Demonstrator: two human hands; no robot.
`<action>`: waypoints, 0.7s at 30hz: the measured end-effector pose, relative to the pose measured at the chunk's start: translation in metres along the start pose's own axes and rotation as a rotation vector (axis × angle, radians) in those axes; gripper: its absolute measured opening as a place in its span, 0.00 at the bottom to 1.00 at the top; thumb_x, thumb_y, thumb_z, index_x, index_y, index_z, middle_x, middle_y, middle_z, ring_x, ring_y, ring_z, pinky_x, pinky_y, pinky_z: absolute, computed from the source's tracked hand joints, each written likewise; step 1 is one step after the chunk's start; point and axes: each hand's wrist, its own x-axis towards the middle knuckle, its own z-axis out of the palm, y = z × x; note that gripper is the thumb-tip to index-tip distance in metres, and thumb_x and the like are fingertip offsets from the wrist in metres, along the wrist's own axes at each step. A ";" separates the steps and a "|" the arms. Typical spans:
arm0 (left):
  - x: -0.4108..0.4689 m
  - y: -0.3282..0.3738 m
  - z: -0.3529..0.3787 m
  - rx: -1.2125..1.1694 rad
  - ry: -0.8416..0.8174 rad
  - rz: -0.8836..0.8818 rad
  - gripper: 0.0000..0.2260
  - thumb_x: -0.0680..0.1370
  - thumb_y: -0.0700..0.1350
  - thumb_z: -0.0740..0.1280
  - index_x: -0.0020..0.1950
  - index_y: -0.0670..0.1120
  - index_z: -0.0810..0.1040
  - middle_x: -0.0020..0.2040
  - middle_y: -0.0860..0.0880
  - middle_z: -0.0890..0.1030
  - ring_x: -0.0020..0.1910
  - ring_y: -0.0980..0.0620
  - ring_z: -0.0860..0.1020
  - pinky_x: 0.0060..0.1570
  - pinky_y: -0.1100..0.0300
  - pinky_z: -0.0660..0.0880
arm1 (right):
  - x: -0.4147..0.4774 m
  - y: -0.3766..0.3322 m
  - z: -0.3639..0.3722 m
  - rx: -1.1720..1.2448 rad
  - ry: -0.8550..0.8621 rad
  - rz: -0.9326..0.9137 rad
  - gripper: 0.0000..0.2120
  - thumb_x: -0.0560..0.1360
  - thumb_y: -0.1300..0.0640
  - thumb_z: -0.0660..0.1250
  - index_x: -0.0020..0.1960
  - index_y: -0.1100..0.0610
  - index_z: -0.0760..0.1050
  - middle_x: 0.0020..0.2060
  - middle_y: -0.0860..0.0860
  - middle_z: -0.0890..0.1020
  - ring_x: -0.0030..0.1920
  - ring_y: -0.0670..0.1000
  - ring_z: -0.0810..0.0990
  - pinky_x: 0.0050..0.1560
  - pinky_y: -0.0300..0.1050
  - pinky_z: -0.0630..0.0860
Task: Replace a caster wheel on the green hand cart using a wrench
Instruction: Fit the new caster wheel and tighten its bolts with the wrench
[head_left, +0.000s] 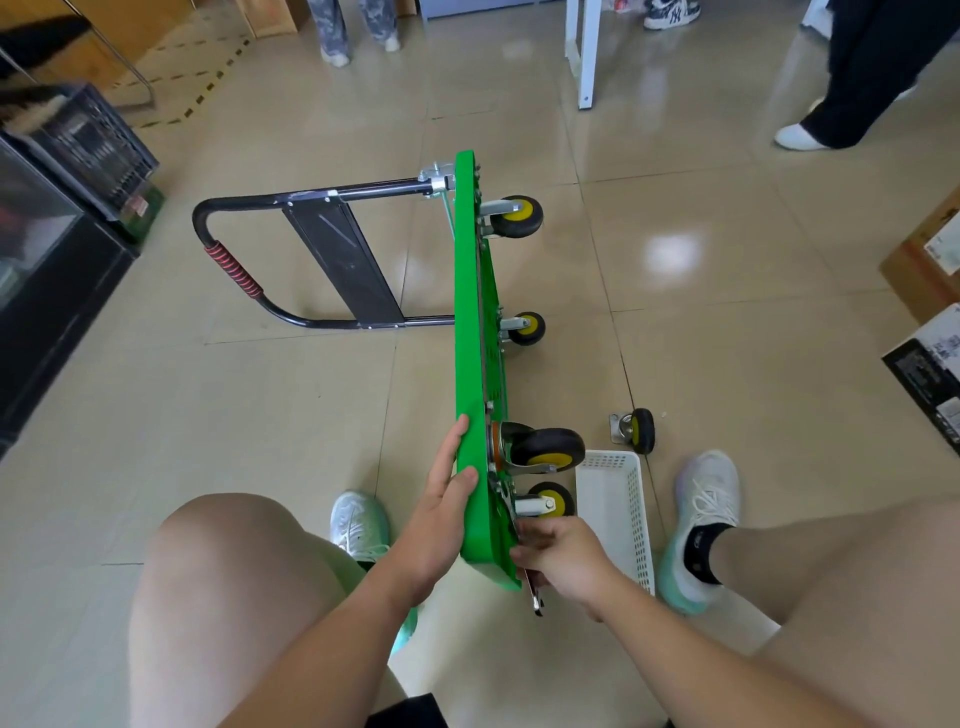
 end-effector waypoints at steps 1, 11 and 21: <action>0.000 0.000 0.000 0.006 0.002 -0.001 0.24 0.82 0.56 0.58 0.74 0.79 0.62 0.76 0.65 0.71 0.70 0.61 0.75 0.74 0.49 0.71 | 0.002 0.000 0.001 0.005 -0.006 0.004 0.20 0.74 0.68 0.73 0.66 0.61 0.79 0.51 0.56 0.87 0.51 0.56 0.87 0.55 0.50 0.83; 0.000 0.001 -0.002 0.001 -0.012 -0.002 0.24 0.81 0.56 0.57 0.74 0.79 0.62 0.74 0.68 0.71 0.72 0.59 0.74 0.76 0.46 0.69 | 0.004 -0.004 0.008 -0.001 -0.022 0.007 0.20 0.76 0.66 0.72 0.68 0.61 0.78 0.53 0.55 0.87 0.53 0.56 0.86 0.61 0.58 0.81; -0.002 0.003 0.000 0.020 -0.003 0.021 0.23 0.84 0.54 0.56 0.73 0.80 0.62 0.71 0.70 0.74 0.64 0.65 0.78 0.67 0.56 0.75 | -0.029 -0.040 0.010 0.070 -0.052 0.108 0.10 0.78 0.64 0.71 0.56 0.68 0.80 0.36 0.59 0.84 0.31 0.56 0.83 0.34 0.49 0.81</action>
